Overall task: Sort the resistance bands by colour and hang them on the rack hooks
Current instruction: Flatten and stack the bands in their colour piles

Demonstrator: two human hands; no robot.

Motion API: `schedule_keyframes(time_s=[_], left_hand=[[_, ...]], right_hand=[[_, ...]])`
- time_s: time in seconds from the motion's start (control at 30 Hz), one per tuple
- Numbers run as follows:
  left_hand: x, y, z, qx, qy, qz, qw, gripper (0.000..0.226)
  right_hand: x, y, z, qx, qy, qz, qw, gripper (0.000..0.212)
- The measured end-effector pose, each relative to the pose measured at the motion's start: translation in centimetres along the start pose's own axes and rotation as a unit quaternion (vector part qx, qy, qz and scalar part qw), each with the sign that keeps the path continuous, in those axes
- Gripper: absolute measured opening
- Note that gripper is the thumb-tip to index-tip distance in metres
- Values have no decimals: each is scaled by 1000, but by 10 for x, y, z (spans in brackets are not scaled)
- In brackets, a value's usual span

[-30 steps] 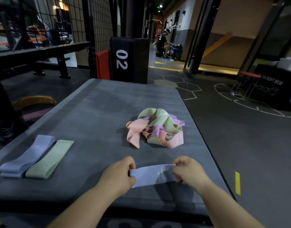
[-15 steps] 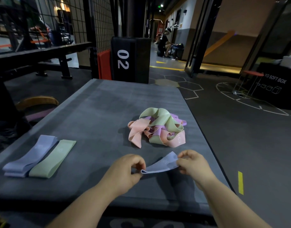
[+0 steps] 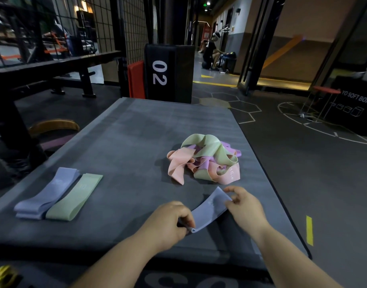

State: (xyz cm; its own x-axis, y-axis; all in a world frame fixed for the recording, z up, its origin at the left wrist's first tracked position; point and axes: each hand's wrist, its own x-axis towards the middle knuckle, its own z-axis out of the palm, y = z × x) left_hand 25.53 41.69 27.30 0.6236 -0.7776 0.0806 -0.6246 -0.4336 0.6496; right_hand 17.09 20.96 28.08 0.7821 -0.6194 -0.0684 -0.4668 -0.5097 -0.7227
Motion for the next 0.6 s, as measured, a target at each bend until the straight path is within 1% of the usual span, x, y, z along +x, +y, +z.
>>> schedule_keyframes(time_s=[0.2,0.3,0.4,0.5,0.6], left_hand=[[-1,2,4,-9,-24,-4,1000,25],[-1,1,7,-5,-15,6,1000,21],[0,1,10,6,13,3,1000,17],[-1,2,14,17,30,-5,999,22],[-3,4,17,35,23,-5,999,32]], right_hand=[[1,2,4,-41,5,-11,999,33],[1,2,7,-79,16,-27,996,33],[1,2,8,-114,21,-44,992,33],[2,4,10,-138,24,-54,989,35],[2,8,14,-152,23,-68,986,41]])
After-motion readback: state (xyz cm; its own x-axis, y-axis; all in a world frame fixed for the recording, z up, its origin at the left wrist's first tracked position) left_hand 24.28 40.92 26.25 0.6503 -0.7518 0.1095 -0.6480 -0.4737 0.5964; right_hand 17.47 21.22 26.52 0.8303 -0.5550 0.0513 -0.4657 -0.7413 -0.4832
